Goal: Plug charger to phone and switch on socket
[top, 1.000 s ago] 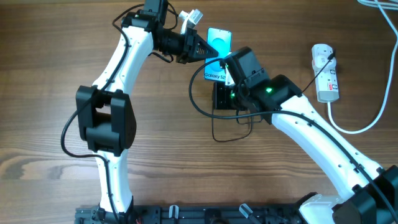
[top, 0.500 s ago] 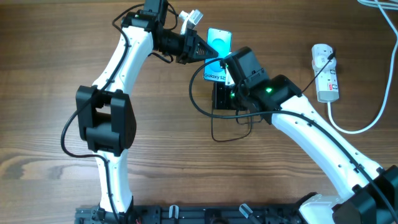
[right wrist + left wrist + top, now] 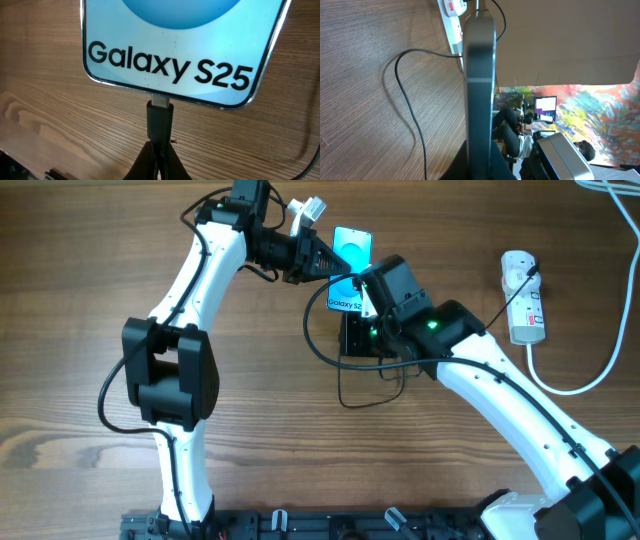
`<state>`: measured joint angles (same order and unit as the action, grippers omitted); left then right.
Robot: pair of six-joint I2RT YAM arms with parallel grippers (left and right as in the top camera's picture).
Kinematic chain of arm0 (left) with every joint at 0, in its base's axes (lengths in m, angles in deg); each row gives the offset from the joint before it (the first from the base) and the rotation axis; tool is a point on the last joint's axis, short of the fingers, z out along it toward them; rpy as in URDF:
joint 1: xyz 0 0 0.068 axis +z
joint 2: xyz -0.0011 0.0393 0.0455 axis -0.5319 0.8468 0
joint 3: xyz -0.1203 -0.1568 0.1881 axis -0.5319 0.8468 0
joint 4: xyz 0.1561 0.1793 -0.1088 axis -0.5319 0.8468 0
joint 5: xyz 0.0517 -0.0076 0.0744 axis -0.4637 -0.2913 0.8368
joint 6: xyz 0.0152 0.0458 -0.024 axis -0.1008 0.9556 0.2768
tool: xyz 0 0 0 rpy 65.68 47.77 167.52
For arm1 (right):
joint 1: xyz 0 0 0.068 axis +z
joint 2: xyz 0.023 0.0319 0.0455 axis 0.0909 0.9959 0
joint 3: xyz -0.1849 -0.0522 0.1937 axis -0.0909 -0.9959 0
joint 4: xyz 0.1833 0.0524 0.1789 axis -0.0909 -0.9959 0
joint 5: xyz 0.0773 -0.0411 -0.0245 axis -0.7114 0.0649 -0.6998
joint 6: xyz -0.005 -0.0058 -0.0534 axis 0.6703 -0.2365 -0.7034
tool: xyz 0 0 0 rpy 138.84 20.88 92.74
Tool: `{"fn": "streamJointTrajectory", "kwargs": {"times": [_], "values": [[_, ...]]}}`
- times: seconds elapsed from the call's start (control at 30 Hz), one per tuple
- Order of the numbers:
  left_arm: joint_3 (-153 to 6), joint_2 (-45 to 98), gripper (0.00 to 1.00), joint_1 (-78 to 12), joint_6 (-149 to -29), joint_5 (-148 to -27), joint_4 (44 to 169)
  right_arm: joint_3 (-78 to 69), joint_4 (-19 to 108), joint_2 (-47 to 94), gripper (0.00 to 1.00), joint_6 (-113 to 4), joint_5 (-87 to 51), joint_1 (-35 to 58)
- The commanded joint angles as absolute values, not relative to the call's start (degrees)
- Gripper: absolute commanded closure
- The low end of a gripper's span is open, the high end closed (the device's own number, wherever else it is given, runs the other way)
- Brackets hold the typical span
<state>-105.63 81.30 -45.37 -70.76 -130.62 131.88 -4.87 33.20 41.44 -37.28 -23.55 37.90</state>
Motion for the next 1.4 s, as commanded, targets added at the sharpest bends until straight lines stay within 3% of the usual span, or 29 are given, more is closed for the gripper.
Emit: {"fn": "streamJointTrajectory", "kwargs": {"times": [0.0, 1.37], "values": [[-105.6, 79.2, 0.96, -45.5, -69.4, -132.2, 132.0, -4.4, 33.5, 41.5, 0.96, -36.9, -23.8, 38.0], [-105.6, 79.2, 0.96, -45.5, -65.6, -131.8, 133.7, -4.4, 37.2, 41.5, 0.95, -38.5, -21.7, 36.4]]}}
